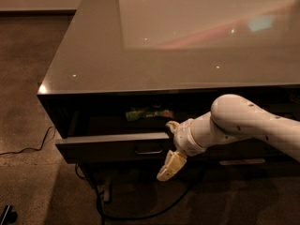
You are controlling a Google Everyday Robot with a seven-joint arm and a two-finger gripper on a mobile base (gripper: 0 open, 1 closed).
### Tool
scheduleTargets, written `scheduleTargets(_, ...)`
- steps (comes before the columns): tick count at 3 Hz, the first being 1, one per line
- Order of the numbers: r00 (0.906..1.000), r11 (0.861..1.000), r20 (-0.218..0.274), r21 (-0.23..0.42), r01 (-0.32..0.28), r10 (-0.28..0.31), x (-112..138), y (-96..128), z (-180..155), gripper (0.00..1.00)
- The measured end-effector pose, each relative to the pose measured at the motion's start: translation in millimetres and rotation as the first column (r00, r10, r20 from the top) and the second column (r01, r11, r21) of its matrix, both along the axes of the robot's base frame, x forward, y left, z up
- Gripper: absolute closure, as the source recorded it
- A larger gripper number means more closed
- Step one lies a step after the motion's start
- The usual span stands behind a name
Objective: Open top drawer
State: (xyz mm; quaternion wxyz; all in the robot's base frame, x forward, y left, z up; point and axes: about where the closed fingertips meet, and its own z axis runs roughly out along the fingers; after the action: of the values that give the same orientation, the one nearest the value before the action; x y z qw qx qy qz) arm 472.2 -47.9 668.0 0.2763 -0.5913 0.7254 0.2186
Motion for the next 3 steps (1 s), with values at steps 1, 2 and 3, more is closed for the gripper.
scheduleTargets(1, 0.9994, 1.000, -0.028, 0.003, -0.021, 0.021, 1.1, 6.6, -13.0, 0.00)
scheduleTargets(2, 0.9988, 1.000, -0.040, 0.006, -0.029, 0.030, 5.5, 10.5, -20.0, 0.00)
scheduleTargets(3, 0.9989, 1.000, -0.039, 0.004, -0.027, 0.027, 10.2, 11.0, -22.6, 0.18)
